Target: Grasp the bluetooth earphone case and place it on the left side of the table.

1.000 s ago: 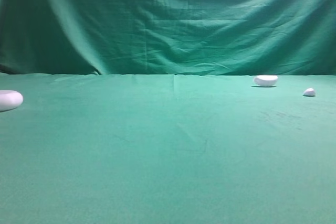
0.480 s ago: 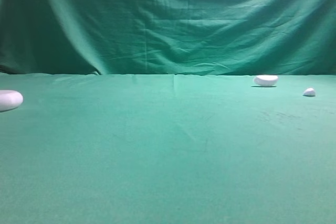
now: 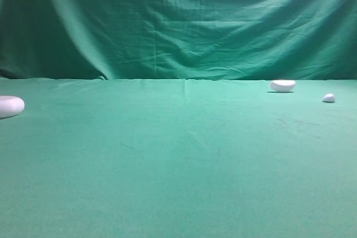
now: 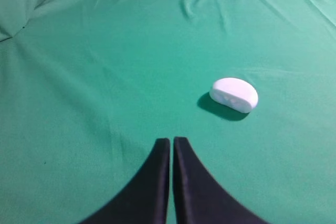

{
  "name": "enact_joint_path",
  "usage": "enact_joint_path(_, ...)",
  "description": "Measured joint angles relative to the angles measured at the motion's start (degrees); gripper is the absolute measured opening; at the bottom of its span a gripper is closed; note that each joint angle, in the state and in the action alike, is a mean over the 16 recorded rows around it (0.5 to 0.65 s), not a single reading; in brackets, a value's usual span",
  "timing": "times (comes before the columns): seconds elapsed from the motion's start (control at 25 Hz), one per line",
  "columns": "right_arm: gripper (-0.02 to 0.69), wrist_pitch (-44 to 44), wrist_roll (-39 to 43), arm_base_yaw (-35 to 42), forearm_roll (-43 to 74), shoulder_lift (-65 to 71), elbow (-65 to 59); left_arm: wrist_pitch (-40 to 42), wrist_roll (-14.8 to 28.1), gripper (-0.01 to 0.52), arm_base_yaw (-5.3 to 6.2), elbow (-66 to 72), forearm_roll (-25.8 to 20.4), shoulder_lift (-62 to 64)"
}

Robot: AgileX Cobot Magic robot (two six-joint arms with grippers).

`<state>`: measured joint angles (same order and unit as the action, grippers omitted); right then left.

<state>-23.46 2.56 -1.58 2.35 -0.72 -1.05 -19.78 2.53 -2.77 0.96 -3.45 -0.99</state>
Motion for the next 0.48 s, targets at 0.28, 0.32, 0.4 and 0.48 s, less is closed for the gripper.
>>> enact_joint_path(0.28,0.0,0.41,0.0,0.06,-0.13,-0.01,-0.21,0.0,0.0,0.0,0.0,0.0,0.0,0.0)
enact_joint_path(0.32,0.0,0.43,0.0,0.06,-0.13,-0.01,-0.21,0.0,0.0,0.0,0.0,0.0,0.0,0.0)
enact_joint_path(0.4,0.0,0.44,0.0,0.06,-0.13,-0.01,-0.21,0.0,0.0,0.0,0.0,0.0,0.0,0.0)
enact_joint_path(0.48,0.0,0.45,0.0,0.06,-0.14,-0.01,-0.21,0.0,0.0,0.0,0.0,0.0,0.0,0.0)
